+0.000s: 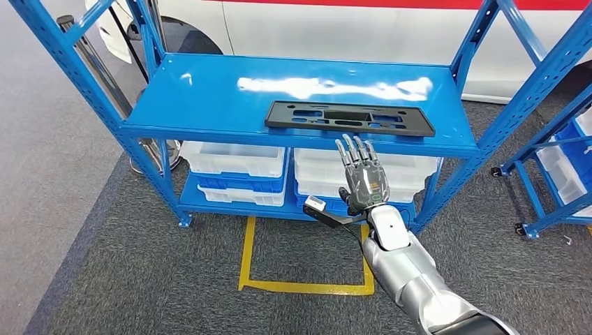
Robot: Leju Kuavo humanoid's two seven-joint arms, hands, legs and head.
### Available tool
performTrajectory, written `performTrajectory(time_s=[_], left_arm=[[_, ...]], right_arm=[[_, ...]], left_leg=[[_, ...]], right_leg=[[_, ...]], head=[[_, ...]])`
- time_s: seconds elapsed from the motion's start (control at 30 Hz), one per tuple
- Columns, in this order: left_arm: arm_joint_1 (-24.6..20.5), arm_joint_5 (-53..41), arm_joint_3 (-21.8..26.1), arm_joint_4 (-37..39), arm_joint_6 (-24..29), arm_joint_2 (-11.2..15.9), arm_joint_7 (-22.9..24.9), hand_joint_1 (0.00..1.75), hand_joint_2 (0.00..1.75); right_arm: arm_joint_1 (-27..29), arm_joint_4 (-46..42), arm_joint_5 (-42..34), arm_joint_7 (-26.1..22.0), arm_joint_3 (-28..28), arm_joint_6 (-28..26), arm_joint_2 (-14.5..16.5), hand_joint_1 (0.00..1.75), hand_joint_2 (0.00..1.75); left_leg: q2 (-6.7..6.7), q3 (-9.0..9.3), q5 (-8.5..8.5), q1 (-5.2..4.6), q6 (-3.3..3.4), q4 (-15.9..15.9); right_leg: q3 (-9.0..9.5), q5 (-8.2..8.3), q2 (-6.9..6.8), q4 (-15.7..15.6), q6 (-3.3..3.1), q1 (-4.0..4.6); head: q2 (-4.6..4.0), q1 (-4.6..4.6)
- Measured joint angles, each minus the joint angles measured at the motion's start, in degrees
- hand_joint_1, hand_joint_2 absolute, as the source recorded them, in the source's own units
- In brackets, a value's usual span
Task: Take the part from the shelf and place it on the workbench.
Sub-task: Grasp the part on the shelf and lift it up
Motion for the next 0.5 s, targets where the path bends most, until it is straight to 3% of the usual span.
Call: performTrajectory(time_s=[0.03, 0.1, 0.23, 0.3, 0.37, 0.4, 0.43, 0.5], left_arm=[[0.0, 0.0, -0.1, 0.0, 0.0, 0.0, 0.0, 0.0, 0.0], [-0.2, 0.0, -0.2, 0.0, 0.0, 0.0, 0.0, 0.0, 0.0], [-0.2, 0.0, -0.3, 0.0, -0.1, 0.1, 0.1, 0.0, 0.0], [-0.2, 0.0, -0.3, 0.0, -0.1, 0.1, 0.1, 0.0, 0.0], [-0.3, 0.0, -0.4, 0.0, -0.1, 0.1, 0.1, 0.0, 0.0], [-0.2, 0.0, -0.4, 0.0, -0.1, 0.1, 0.1, 0.0, 0.0], [-0.2, 0.0, -0.4, 0.0, -0.1, 0.1, 0.1, 0.0, 0.0], [-0.1, 0.0, -0.4, 0.0, -0.1, 0.1, 0.1, 0.0, 0.0]], right_arm=[[0.0, 0.0, -0.1, -0.1, -0.1, 0.0, 0.0, 0.0, 1.75], [0.0, 0.0, -0.2, -0.2, -0.2, 0.0, 0.0, 0.0, 1.75], [-0.1, 0.1, -0.4, -0.4, -0.4, 0.0, 0.1, 0.0, 1.75], [-0.1, 0.1, -0.4, -0.4, -0.5, 0.0, 0.1, 0.0, 1.75], [0.1, 0.2, -0.5, -0.4, -0.6, 0.0, 0.1, 0.0, 1.75], [0.2, 0.2, -0.5, -0.4, -0.6, 0.0, 0.1, 0.0, 1.75], [0.3, 0.3, -0.5, -0.5, -0.6, 0.0, 0.1, 0.0, 1.75], [0.3, 0.4, -0.6, -0.5, -0.6, 0.0, 0.1, 0.0, 1.75]], left_leg=[[0.08, 1.45, 1.68, -0.02, -0.04, -3.5], [0.1, 2.98, 2.47, -0.14, 0.62, -7.3], [-0.12, 3.58, 1.58, -0.23, 2.48, -7.8], [-0.11, 4.14, 1.28, -0.14, 3.14, -8.1], [-0.15, 4.57, 0.82, -0.22, 3.49, -8.1], [-0.21, 4.85, 0.56, -0.27, 3.54, -8.1], [-0.28, 5.21, 0.28, -0.31, 3.52, -8.1], [-0.42, 6.21, -0.41, -0.38, 3.36, -8.1]], right_leg=[[0.15, -0.52, 0.04, 0.4, 0.39, 0.04], [0.06, -1.22, 0.05, 0.9, 1.12, 0.26], [-0.31, -2.44, 0.01, 2.1, 2.27, 0.11], [-3.14, -4.9, 0.02, 7.6, 2.66, 0.0], [-7.88, -7.23, 0.02, 15.3, 2.82, 0.01], [-9.65, -7.17, 0.02, 17.5, 2.8, 0.02], [-10.33, -5.85, 0.02, 17.4, 2.67, 0.05], [-8.49, -0.56, 0.04, 11.0, 2.05, 0.19]], head=[[0.0, -0.06], [0.0, -0.12], [0.0, -0.1], [0.0, -0.05], [0.0, -0.04], [0.0, -0.04], [0.0, -0.04], [0.0, -0.03]])
